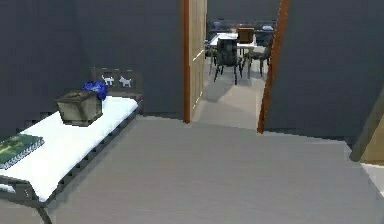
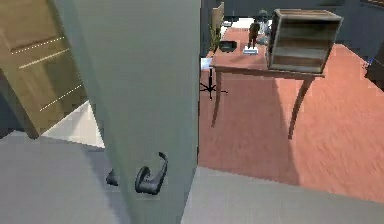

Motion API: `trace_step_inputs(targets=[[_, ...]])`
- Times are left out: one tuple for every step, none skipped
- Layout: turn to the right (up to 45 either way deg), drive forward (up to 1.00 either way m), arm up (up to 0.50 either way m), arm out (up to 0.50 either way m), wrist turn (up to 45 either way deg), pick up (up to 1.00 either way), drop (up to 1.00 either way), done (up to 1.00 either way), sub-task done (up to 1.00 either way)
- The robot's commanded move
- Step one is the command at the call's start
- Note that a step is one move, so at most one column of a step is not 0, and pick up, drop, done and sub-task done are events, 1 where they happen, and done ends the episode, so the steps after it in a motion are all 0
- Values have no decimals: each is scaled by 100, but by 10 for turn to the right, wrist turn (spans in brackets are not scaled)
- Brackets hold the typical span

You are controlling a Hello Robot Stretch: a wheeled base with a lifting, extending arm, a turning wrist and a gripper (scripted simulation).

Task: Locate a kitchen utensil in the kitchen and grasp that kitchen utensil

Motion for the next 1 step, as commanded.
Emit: trace_step_inputs(targets=[[90,0,0,0,0,0,0,0,0]])
